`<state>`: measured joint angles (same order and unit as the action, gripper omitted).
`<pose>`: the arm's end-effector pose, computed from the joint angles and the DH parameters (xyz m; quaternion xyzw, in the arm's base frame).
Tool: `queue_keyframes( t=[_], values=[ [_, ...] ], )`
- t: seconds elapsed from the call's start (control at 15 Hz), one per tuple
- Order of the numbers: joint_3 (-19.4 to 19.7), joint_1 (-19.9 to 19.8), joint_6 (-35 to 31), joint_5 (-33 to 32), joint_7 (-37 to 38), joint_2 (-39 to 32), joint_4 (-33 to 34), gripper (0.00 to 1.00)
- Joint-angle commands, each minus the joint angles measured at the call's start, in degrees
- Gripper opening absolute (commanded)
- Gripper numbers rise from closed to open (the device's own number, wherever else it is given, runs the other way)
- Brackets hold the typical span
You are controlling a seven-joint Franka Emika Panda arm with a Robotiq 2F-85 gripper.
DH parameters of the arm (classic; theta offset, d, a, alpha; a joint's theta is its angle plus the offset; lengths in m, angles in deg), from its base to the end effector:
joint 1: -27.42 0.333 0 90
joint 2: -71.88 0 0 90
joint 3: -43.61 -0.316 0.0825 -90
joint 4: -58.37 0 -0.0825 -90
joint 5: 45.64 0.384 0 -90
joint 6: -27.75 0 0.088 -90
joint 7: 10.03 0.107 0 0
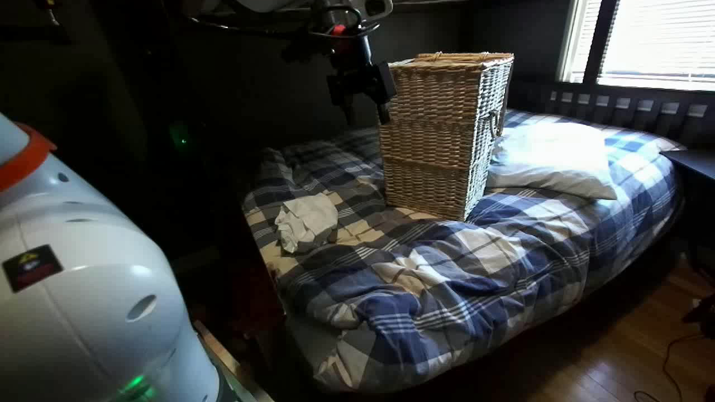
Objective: Put the white cloth in the laundry basket
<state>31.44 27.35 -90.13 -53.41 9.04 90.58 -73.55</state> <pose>0.4501 0.0942 0.4812 0.9942 -0.0353 0.0598 0.0818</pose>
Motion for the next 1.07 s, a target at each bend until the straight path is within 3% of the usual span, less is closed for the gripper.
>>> queue_keyframes(
  t=[0.0, 0.53, 0.87, 1.0],
  values=[
    [1.0, 1.1, 0.2, -0.4, 0.3, -0.1, 0.1, 1.0],
    [1.0, 1.1, 0.2, -0.4, 0.3, -0.1, 0.1, 1.0],
    [-1.1, 9.0, -6.8, 10.4, -8.1, -8.2, -0.9, 1.0],
    [-2.7, 11.4, -12.6, 10.4, -10.3, -14.0, -0.8, 1.0]
  ],
)
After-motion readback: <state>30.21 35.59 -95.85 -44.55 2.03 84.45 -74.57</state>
